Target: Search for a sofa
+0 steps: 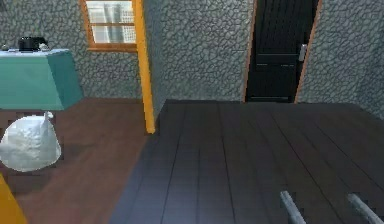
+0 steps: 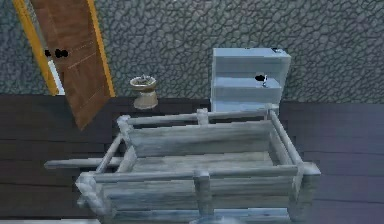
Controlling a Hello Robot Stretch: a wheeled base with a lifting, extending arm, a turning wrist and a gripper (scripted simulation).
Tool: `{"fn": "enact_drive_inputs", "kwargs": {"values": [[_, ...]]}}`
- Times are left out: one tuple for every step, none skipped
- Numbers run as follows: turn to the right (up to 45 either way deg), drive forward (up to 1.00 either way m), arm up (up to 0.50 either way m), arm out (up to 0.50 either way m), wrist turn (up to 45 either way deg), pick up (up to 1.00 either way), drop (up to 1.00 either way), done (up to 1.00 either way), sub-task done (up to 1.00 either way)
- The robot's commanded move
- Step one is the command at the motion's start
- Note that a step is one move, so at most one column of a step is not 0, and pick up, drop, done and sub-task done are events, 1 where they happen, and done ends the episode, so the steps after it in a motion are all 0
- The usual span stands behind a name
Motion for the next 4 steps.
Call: {"fn": "enact_drive_inputs", "kwargs": {"values": [[9.0, 0.0, 0.0, 0.0, 0.0, 0.0, 0.0, 0.0, 0.0], [0.0, 1.0, 0.0, 0.0, 0.0, 0.0, 0.0, 0.0, 0.0], [6.0, 0.0, 0.0, 0.0, 0.0, 0.0, 0.0, 0.0, 0.0], [0.0, 0.55, 0.0, 0.0, 0.0, 0.0, 0.0, 0.0, 0.0]]}}
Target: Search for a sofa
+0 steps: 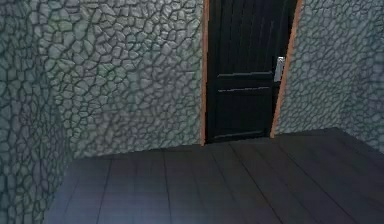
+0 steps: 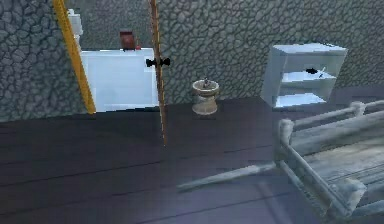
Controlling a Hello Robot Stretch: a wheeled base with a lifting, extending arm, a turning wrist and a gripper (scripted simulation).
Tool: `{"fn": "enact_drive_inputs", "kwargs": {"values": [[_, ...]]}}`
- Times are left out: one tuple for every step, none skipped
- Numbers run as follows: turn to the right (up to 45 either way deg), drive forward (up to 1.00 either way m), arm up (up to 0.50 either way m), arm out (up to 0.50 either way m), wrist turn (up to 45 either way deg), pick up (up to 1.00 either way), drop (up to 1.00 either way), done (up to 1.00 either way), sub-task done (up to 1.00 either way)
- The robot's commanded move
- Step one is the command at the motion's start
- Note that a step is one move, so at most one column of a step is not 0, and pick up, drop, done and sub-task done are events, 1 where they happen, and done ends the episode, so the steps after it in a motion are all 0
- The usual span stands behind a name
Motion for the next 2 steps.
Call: {"fn": "enact_drive_inputs", "kwargs": {"values": [[30.0, 0.0, 0.0, 0.0, 0.0, 0.0, 0.0, 0.0, 0.0], [0.0, 0.4, 0.0, 0.0, 0.0, 0.0, 0.0, 0.0, 0.0]]}}
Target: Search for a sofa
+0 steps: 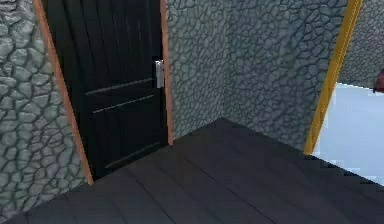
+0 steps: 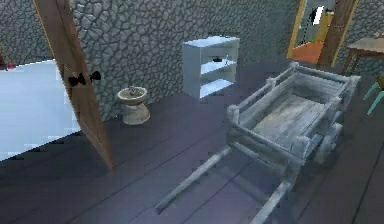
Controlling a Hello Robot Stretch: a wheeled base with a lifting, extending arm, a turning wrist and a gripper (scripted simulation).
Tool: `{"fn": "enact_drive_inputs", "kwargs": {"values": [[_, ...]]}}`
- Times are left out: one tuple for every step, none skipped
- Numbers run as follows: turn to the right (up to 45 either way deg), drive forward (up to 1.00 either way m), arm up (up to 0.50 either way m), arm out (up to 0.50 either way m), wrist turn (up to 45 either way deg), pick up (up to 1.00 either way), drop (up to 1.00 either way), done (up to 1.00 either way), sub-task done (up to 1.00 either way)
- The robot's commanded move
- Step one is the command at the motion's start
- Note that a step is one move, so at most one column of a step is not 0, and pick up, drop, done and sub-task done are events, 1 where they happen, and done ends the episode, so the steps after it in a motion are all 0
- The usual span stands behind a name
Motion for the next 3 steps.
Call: {"fn": "enact_drive_inputs", "kwargs": {"values": [[36.0, 0.0, 0.0, 0.0, 0.0, 0.0, 0.0, 0.0, 0.0], [0.0, 0.05, 0.0, 0.0, 0.0, 0.0, 0.0, 0.0, 0.0], [9.0, 0.0, 0.0, 0.0, 0.0, 0.0, 0.0, 0.0, 0.0]]}}
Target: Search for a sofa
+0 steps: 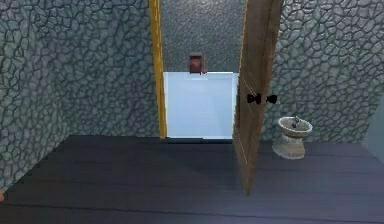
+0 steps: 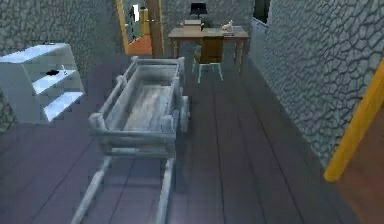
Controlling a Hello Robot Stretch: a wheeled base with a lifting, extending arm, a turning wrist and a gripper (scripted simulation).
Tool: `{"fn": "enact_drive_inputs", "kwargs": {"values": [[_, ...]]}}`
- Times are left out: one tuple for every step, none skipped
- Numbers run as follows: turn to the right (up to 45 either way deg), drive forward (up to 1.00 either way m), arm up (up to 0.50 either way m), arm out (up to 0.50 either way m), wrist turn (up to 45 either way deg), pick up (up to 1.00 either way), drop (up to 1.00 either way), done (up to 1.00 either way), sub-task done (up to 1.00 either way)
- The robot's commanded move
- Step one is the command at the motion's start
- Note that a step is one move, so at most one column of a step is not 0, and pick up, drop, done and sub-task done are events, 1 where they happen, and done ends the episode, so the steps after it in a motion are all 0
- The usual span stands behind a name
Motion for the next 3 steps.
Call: {"fn": "enact_drive_inputs", "kwargs": {"values": [[3.0, 0.0, 0.0, 0.0, 0.0, 0.0, 0.0, 0.0, 0.0], [0.0, 1.0, 0.0, 0.0, 0.0, 0.0, 0.0, 0.0, 0.0], [0.0, 0.6, 0.0, 0.0, 0.0, 0.0, 0.0, 0.0, 0.0]]}}
